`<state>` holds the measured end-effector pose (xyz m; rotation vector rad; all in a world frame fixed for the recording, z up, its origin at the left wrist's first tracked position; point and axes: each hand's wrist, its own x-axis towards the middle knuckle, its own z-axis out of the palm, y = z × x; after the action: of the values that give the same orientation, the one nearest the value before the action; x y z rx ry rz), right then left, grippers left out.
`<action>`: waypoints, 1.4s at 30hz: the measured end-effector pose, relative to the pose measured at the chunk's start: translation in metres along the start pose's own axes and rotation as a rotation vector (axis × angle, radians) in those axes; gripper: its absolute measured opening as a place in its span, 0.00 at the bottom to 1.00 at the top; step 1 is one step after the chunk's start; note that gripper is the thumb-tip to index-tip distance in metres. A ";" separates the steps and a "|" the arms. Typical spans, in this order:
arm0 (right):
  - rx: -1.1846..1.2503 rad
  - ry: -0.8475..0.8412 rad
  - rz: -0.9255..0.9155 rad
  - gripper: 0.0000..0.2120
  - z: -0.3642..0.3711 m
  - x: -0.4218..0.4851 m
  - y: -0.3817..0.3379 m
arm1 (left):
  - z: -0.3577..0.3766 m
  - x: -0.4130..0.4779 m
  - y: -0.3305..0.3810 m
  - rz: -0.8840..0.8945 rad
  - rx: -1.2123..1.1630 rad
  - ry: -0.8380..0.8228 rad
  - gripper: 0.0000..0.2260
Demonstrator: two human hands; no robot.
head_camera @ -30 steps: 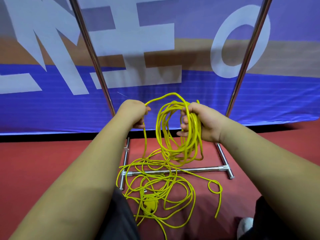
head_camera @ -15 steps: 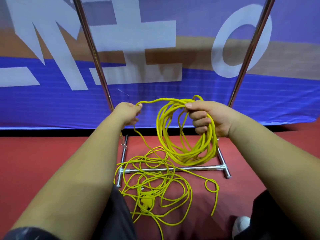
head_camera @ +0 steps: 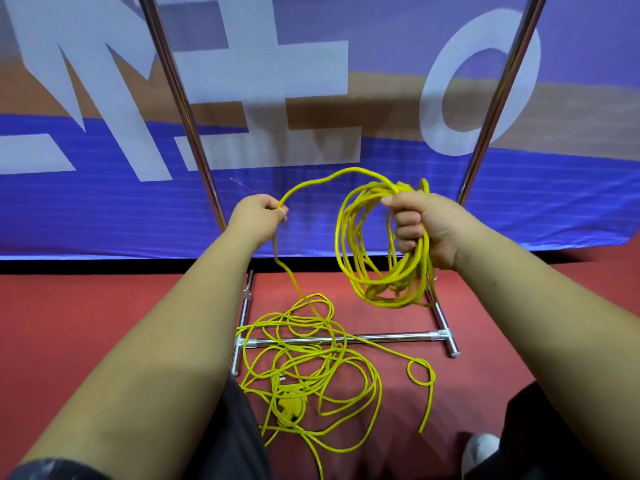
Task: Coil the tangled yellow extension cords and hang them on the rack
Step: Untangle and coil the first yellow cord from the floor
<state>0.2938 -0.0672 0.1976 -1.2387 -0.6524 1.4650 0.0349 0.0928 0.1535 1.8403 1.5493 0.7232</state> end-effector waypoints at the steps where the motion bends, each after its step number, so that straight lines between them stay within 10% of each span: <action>1: 0.064 0.003 -0.018 0.14 0.000 -0.001 -0.003 | 0.001 -0.002 -0.001 -0.002 0.109 -0.012 0.07; 13: 0.587 -0.032 -0.285 0.14 -0.026 -0.014 -0.035 | 0.078 -0.019 -0.069 0.008 0.831 -0.543 0.14; 30: 0.361 0.275 -0.306 0.16 -0.031 0.004 -0.021 | 0.039 -0.059 0.079 -0.236 -0.533 -0.474 0.06; 42: 0.212 0.265 -0.238 0.13 -0.022 0.008 -0.005 | 0.006 -0.091 0.135 -0.056 -0.728 -0.463 0.08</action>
<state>0.3164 -0.0628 0.1923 -1.1232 -0.4368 1.1189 0.1117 -0.0138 0.2497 1.2843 0.8704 0.6567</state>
